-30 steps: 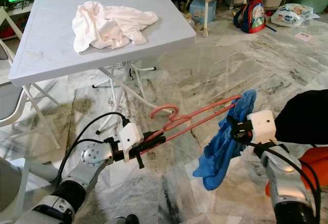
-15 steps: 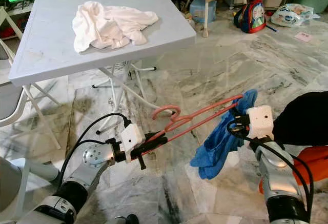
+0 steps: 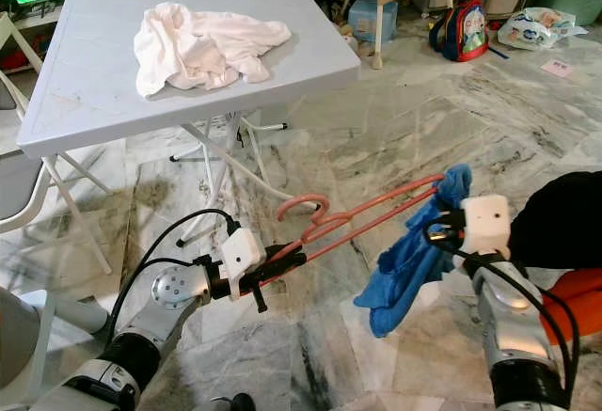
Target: Hang hanger
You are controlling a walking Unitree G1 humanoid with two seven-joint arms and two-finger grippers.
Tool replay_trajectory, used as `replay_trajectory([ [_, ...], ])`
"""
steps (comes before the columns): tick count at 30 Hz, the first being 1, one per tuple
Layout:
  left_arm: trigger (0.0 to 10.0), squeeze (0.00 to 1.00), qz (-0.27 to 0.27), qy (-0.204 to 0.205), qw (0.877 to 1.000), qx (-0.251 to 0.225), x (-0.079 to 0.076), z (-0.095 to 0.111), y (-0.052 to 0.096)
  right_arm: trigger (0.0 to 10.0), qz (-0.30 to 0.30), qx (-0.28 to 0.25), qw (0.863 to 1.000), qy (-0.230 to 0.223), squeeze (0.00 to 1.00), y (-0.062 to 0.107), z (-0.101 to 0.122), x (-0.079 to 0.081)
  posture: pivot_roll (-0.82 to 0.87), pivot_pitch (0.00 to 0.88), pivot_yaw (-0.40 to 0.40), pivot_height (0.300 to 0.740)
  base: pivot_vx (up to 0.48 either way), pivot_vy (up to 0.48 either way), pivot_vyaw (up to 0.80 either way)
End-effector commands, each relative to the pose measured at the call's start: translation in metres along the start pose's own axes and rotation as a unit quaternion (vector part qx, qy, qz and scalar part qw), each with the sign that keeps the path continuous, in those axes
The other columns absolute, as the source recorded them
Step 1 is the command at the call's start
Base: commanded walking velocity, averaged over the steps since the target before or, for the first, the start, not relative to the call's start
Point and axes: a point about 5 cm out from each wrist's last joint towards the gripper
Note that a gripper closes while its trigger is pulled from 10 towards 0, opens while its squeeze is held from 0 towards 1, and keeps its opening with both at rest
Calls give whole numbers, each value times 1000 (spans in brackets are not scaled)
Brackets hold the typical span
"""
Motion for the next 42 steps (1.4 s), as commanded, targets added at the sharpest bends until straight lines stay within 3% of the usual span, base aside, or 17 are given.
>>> replay_trajectory([
  [1,0,0,5,-14,1000,21,3,-4,4,0,-31,-9,999,3,0,1,6,-11,-185,97,85,740,0,0,0],
  [5,0,0,-3,-16,998,59,0,-17,12,0,-55,-26,998,-1,0,1,15,-18,-187,99,84,740,0,0,0],
  [9,0,0,-26,-29,991,131,-10,-37,22,0,-42,-43,998,12,0,-2,29,-16,-188,101,85,740,0,0,0],
  [12,0,0,-36,-23,987,158,-16,-46,27,0,-38,-49,998,22,0,-6,39,-15,-189,102,84,740,0,0,0],
  [18,0,0,-55,-24,985,161,-20,-48,28,0,-40,-47,998,29,0,-13,46,-13,-191,101,82,740,0,0,0],
  [21,0,0,-64,-26,984,166,-22,-49,27,0,-30,-47,998,27,0,-19,50,-3,-189,99,81,740,0,0,0],
  [25,0,0,-42,-41,975,212,-19,-57,28,0,74,-91,993,16,0,-16,68,29,-186,101,81,740,0,0,0],
  [26,0,0,-28,-43,974,222,-18,-59,29,0,133,-106,985,14,0,-9,71,43,-186,102,80,740,0,0,0],
  [30,0,0,16,-24,975,219,-14,-59,28,0,242,-103,964,48,0,13,63,63,-189,103,80,740,0,0,0],
  [33,0,0,41,2,977,207,-10,-57,25,0,254,-86,962,51,0,21,55,60,-192,103,77,740,0,0,0],
  [36,0,0,65,23,979,190,-4,-51,19,0,228,-66,970,56,0,25,47,48,-198,103,80,740,0,0,0],
  [42,0,0,65,23,979,190,-4,-51,19,0,228,-66,970,56,0,25,47,48,-198,103,80,740,0,0,0],
])
Point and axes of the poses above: a point about 5 cm out from each wrist's last joint towards the gripper, its own y axis pointing back from the gripper into the wrist, its own z axis along the axis of the wrist's last joint, x = y × z, and after that the axes turned 2 degrees about y, right-handed
